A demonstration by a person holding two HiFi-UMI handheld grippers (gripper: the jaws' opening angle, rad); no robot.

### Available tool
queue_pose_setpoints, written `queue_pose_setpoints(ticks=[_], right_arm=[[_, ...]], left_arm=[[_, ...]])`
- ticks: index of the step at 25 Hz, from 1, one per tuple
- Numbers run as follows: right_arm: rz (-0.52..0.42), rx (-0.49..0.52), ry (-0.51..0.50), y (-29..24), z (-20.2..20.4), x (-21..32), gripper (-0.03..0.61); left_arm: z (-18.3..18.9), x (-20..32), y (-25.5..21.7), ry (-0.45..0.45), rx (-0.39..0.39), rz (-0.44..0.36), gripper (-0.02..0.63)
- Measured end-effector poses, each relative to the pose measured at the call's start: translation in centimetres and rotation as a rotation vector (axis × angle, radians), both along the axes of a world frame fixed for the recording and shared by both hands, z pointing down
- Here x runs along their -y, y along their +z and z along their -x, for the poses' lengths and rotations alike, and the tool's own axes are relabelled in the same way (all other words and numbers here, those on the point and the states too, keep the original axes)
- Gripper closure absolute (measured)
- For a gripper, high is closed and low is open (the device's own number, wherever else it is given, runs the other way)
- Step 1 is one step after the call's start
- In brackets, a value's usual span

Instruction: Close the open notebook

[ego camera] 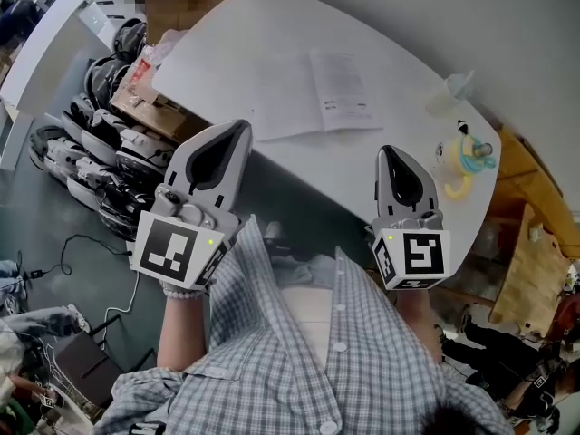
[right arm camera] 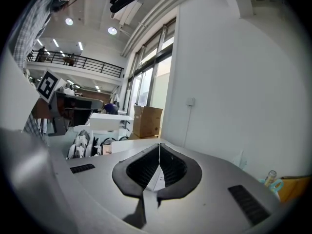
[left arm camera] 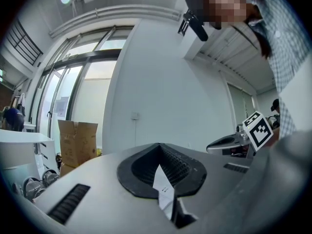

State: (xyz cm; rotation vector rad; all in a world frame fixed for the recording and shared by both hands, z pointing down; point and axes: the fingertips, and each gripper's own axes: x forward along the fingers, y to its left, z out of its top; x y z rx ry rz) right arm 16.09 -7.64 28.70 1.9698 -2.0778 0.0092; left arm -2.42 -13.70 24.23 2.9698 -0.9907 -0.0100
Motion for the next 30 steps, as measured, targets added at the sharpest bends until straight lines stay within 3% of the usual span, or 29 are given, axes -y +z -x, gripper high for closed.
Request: queue_pose_setpoints(ticks=[7,16,20,25,30], right_arm=[[0.018,0.002,0.058,1.1,0.3,1.8,0.559],[0.061,0.132,0.139,3.9,-0.5,1.8,0.558],[0.124,0.320,0.177,6.7,-1.7,1.8,0.558],[0.153,0.712,0.214,9.3,-2.9,2.6,0.558],[0.177,0.886,0.231,11.7,-4.0,4.3,0.557]], left_arm=[[1.0,2.7,0.6,0.028,-0.012,-0.003,0.607],[1.7,4.2,1.2,0.062,-0.027,0.000,0.607],[1.8,4.2,1.4,0.060,-0.029,0.004,0.607],[2.3,4.4,2.4,0.045,0.013,0.006,0.607],[3.0,5.2,3.5,0.012,0.031,0.033,0.607]])
